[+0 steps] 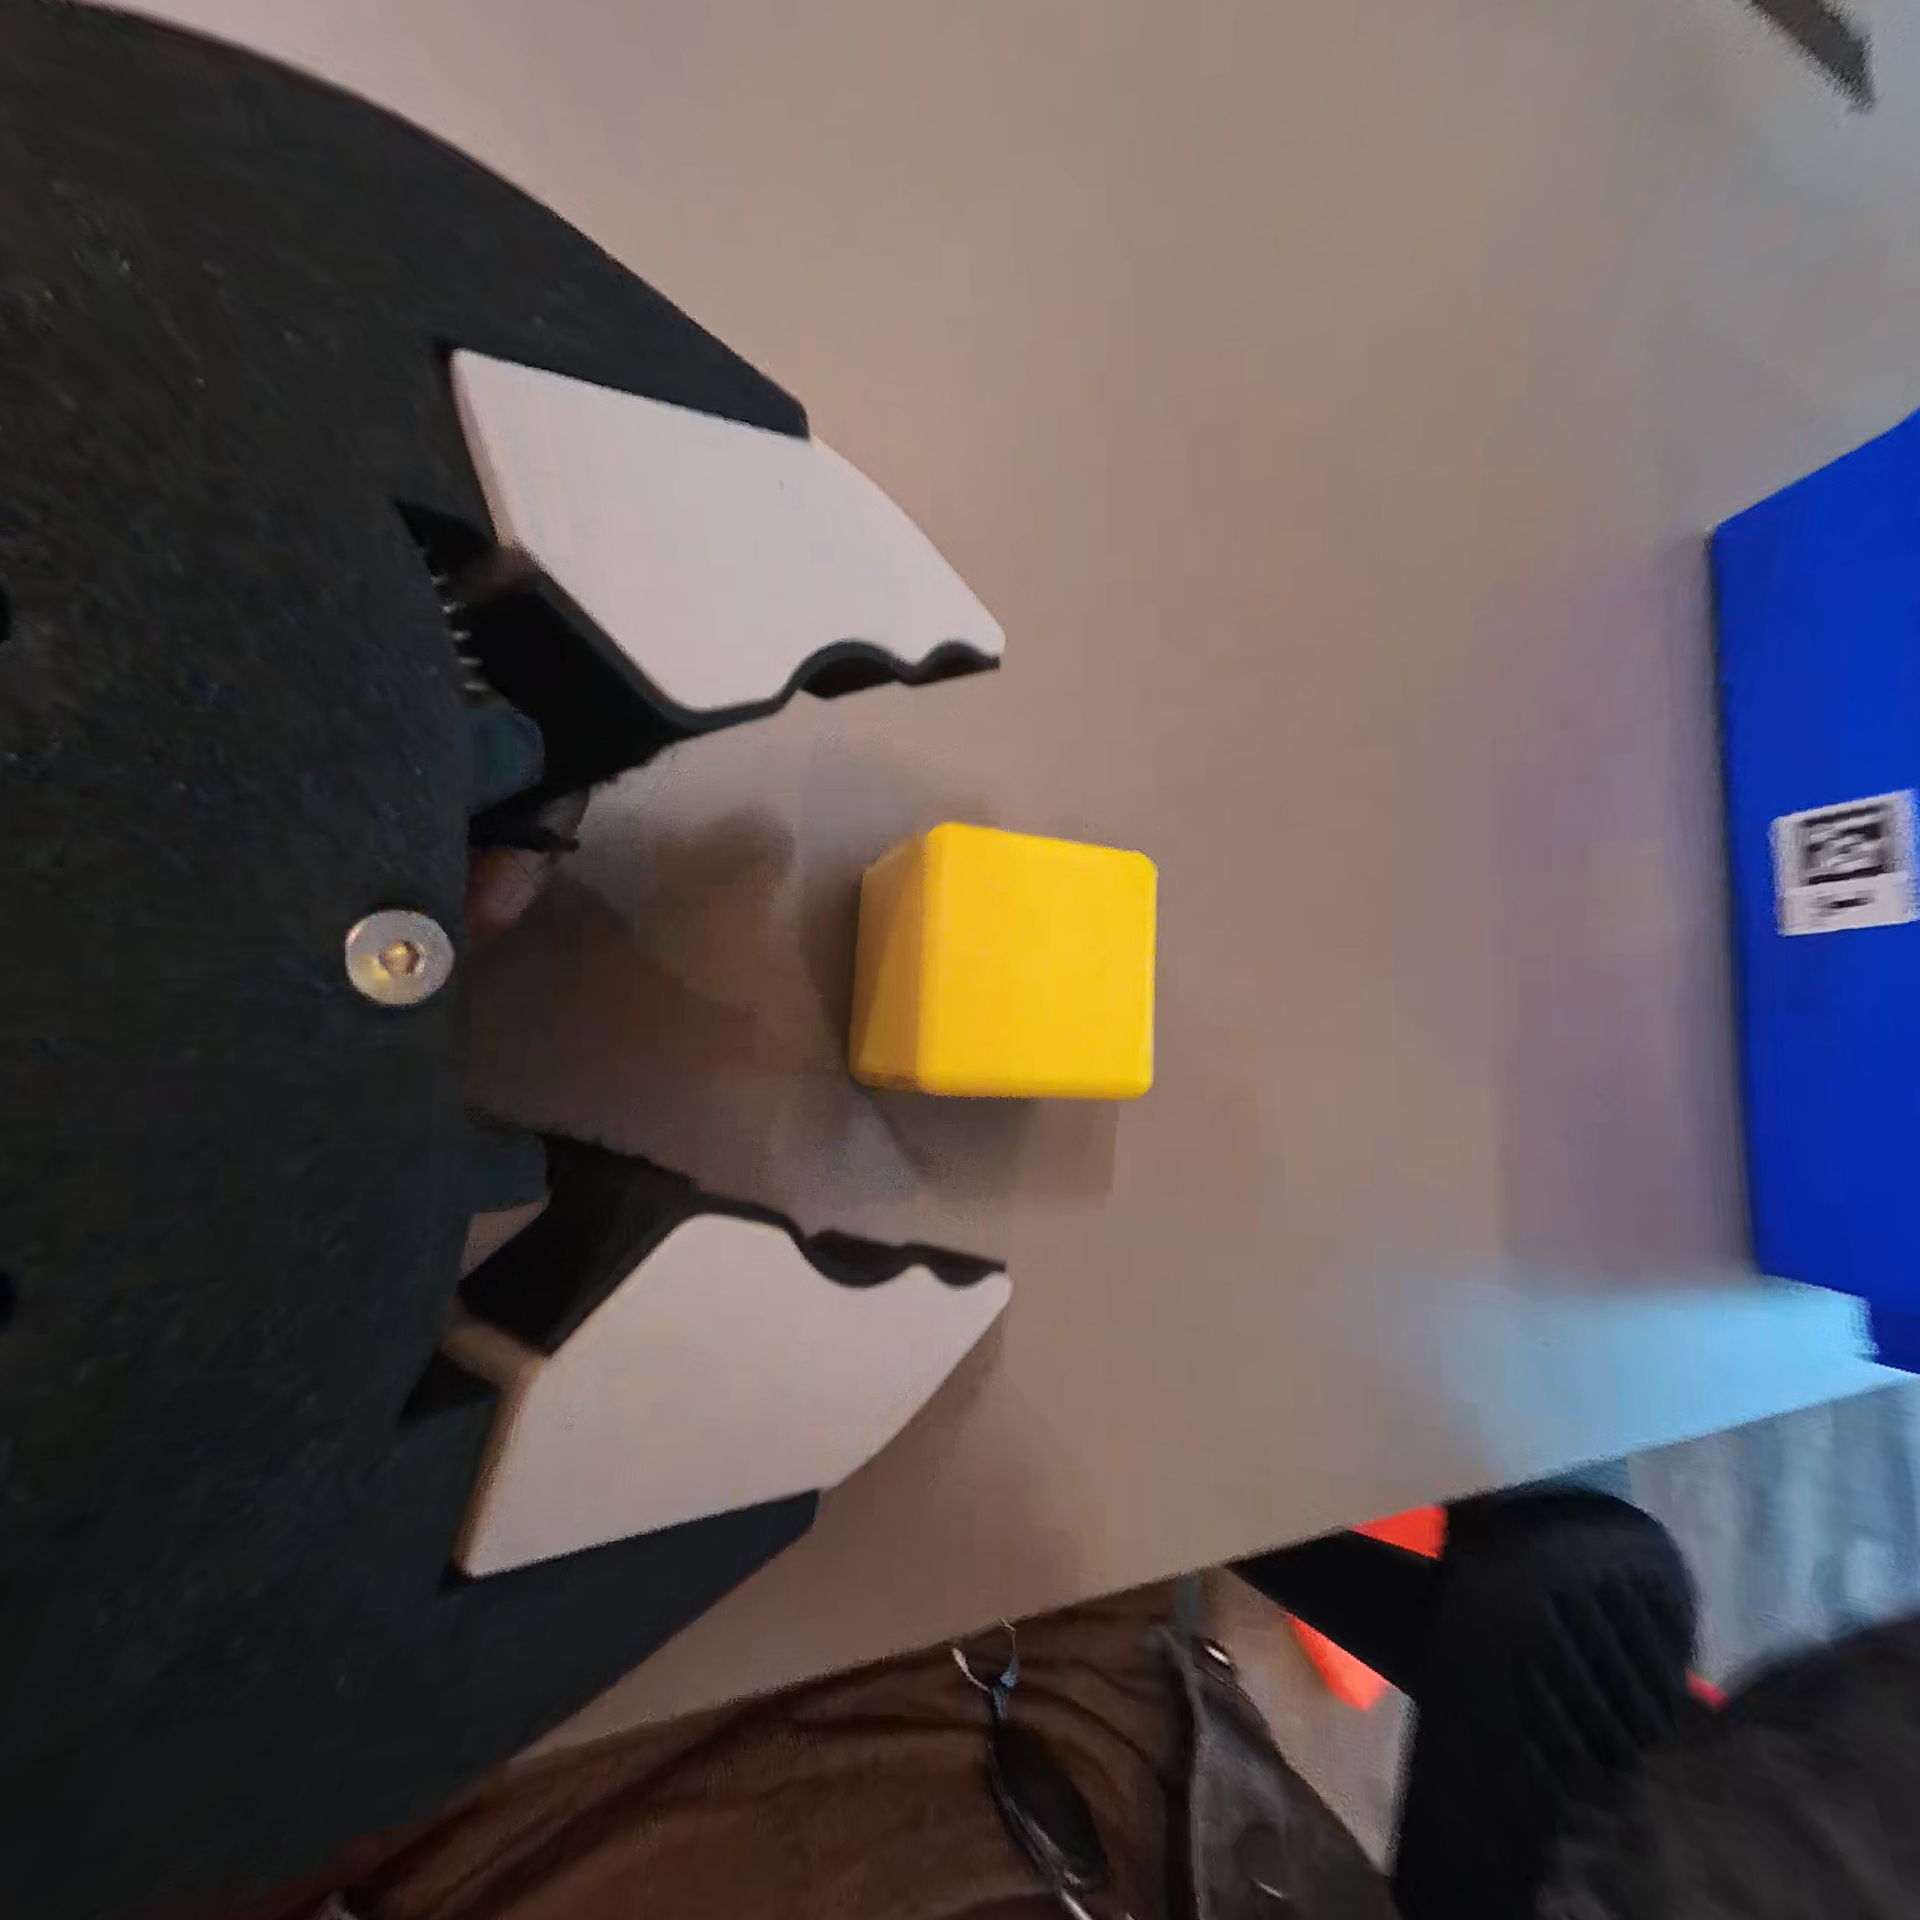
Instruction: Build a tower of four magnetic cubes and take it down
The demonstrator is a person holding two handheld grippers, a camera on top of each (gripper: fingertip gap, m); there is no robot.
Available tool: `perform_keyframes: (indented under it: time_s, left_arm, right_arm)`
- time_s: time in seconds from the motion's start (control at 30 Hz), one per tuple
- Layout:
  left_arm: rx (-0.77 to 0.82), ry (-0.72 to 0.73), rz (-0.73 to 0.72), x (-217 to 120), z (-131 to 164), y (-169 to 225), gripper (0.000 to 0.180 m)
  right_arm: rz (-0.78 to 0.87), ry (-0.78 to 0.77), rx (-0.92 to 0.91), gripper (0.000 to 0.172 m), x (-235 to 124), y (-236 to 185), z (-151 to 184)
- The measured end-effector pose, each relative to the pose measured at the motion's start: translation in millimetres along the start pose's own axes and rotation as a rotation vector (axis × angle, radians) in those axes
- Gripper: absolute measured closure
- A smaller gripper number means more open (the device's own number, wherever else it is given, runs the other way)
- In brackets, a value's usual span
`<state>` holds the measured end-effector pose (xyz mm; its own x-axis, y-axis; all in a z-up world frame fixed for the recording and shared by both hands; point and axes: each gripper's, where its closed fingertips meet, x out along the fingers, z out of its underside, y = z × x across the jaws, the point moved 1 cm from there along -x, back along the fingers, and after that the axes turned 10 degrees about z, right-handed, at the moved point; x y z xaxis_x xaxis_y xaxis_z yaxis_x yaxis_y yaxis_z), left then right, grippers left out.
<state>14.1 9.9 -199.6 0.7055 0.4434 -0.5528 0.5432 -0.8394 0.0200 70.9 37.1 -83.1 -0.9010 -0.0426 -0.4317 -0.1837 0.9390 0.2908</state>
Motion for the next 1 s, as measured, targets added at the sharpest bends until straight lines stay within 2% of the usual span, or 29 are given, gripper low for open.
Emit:
perform_keyframes:
  time_s: [0.03,0.13,0.2,0.3,0.33,0.4,0.5,0.67,0.77,0.87,1.0]
  left_arm:
    - [-0.017,0.065,0.006,-6,-7,-1,0.07]
    - [-0.057,0.332,0.028,-28,-35,-1,0.054]
    - [-0.043,0.449,0.042,-39,-50,2,0.051]
    - [-0.039,0.502,0.039,-46,-56,2,0.047]
    - [-0.04,0.506,0.034,-46,-56,2,0.047]
    - [-0.035,0.498,0.018,-46,-55,0,0.047]
    - [-0.035,0.493,0.004,-45,-55,-2,0.048]
    - [-0.04,0.49,-0.001,-45,-54,-3,0.05]
    - [-0.043,0.482,-0.008,-44,-52,-5,0.051]
    - [-0.042,0.48,-0.014,-44,-52,-6,0.053]
    - [-0.044,0.476,-0.018,-43,-51,-7,0.054]
  right_arm:
    - [-0.049,-0.061,-0.025,0.089,19,-10,10]
    - [-0.162,-0.2,-0.04,0.091,62,-31,36]
    - [-0.186,-0.263,-0.068,0.094,83,-36,50]
    - [-0.237,-0.321,-0.106,0.106,100,-45,67]
    - [-0.241,-0.334,-0.124,0.121,103,-45,71]
    - [-0.243,-0.308,-0.149,0.123,103,-46,69]
    - [-0.196,-0.217,-0.107,0.122,87,-37,47]
    - [0.069,-0.07,-0.033,0.122,15,19,0]
    - [0.33,-0.094,0.01,0.122,-51,68,-4]
    - [0.661,-0.212,0.11,0.123,-129,120,28]
    - [0.941,-0.374,0.355,0.123,-209,153,108]
